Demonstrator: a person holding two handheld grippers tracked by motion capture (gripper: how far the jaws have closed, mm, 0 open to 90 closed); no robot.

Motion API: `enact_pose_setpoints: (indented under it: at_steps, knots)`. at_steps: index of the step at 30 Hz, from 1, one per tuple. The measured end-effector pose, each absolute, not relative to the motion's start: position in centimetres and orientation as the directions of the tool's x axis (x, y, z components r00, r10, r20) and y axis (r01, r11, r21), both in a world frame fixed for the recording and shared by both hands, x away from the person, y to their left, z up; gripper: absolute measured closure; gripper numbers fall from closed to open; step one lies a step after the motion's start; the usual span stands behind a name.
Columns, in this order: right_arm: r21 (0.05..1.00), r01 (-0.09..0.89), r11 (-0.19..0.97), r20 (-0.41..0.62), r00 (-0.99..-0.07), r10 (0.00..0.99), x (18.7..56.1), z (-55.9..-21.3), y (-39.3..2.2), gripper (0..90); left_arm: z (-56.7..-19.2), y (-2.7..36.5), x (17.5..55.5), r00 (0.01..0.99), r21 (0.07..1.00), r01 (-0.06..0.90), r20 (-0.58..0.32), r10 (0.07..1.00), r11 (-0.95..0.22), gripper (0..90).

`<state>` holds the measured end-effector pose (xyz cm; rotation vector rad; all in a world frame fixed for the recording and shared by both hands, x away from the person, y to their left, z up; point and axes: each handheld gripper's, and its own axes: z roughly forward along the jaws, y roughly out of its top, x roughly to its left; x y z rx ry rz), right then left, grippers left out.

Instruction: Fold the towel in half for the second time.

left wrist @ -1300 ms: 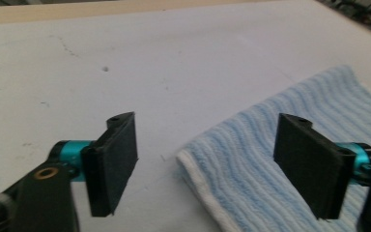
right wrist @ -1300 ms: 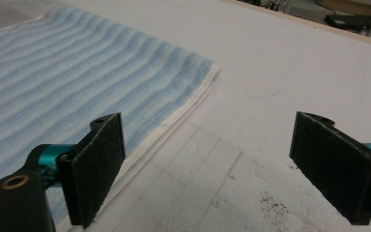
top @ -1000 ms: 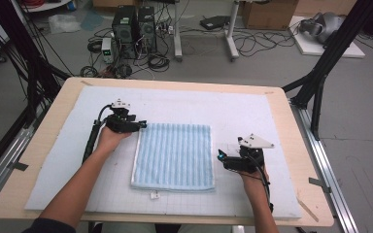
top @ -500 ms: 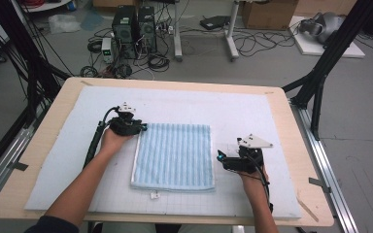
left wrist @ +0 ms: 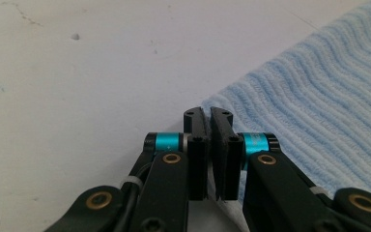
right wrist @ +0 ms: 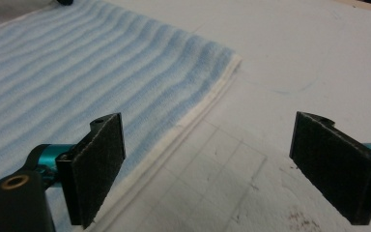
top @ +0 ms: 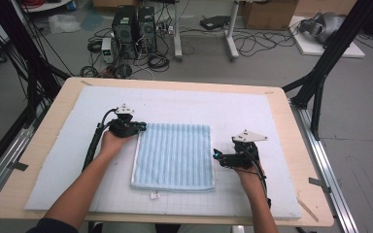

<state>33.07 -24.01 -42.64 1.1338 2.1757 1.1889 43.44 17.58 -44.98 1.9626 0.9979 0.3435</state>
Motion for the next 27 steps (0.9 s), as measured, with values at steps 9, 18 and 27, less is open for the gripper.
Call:
enact_pose_setpoints:
  at_steps: [9,18,27]
  knots:
    - [0.832,0.457,0.315,0.034,-0.607,0.794,35.4,-41.7,-22.4,11.5,-44.7,17.7,43.2,0.640,0.815,0.512,-0.153,0.753,-0.270,85.1]
    - [0.809,0.468,0.356,0.024,-0.630,0.776,38.5,-41.4,-20.7,11.8,-44.7,17.9,43.3,0.642,0.815,0.515,-0.160,0.750,-0.267,85.0]
    - [0.773,0.531,0.347,0.065,-0.610,0.790,41.7,-42.7,-21.0,26.4,-44.9,17.9,43.4,0.639,0.812,0.522,-0.168,0.751,-0.262,85.0]
